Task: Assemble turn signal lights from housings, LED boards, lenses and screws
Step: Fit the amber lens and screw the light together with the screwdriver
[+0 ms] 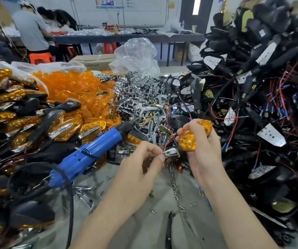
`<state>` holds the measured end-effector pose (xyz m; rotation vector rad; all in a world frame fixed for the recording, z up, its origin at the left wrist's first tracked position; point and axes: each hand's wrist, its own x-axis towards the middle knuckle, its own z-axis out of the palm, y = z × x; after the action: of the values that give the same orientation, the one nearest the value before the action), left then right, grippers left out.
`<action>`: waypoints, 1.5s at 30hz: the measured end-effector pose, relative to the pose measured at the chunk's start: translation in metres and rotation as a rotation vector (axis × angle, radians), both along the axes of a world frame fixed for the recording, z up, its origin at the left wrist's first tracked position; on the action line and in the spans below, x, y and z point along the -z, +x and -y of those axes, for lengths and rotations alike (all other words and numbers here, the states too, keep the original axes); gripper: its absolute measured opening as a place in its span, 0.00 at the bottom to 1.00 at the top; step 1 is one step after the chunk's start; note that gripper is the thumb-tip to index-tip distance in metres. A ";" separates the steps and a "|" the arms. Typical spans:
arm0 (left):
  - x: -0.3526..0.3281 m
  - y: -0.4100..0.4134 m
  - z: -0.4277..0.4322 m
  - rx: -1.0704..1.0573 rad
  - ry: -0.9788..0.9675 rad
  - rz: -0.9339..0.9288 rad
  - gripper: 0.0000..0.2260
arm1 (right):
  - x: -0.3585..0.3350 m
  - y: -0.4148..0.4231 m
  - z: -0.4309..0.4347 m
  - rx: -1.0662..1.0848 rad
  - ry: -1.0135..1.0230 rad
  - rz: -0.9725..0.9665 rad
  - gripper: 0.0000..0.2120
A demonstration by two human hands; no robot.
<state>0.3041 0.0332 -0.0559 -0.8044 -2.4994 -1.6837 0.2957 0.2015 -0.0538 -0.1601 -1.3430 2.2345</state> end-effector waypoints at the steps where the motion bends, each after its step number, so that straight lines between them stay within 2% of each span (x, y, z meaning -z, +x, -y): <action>1: 0.000 0.000 0.000 -0.013 0.018 0.000 0.05 | 0.001 0.001 0.004 -0.020 0.041 0.004 0.03; 7: -0.001 -0.005 0.004 -0.130 0.125 -0.050 0.05 | 0.001 0.007 0.022 -0.131 0.182 0.013 0.04; 16: 0.001 -0.013 0.011 -0.294 0.133 -0.094 0.04 | 0.005 0.007 0.029 -0.198 0.269 -0.004 0.06; 20: -0.001 -0.010 0.011 -0.265 0.141 -0.104 0.03 | 0.009 0.006 0.030 -0.169 0.338 0.011 0.08; 25: -0.005 -0.004 0.006 -0.159 0.205 -0.069 0.08 | 0.011 0.004 0.030 -0.119 0.337 0.018 0.07; 30: -0.005 -0.007 0.003 -0.157 0.265 -0.044 0.07 | 0.015 0.003 0.029 -0.145 0.346 0.030 0.07; 40: -0.002 -0.008 0.003 -0.159 0.359 -0.050 0.03 | 0.015 0.001 0.033 -0.248 0.160 0.112 0.12; 42: -0.002 -0.010 0.005 -0.176 0.330 -0.054 0.06 | 0.012 0.000 0.032 -0.255 0.052 0.096 0.10; 45: -0.001 -0.013 0.007 -0.174 0.240 -0.046 0.08 | 0.008 -0.002 0.030 -0.238 -0.036 0.107 0.12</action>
<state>0.2914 0.0266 -0.0552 -0.5788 -2.2069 -1.8332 0.2934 0.1714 -0.0622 -0.1398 -1.4435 2.4800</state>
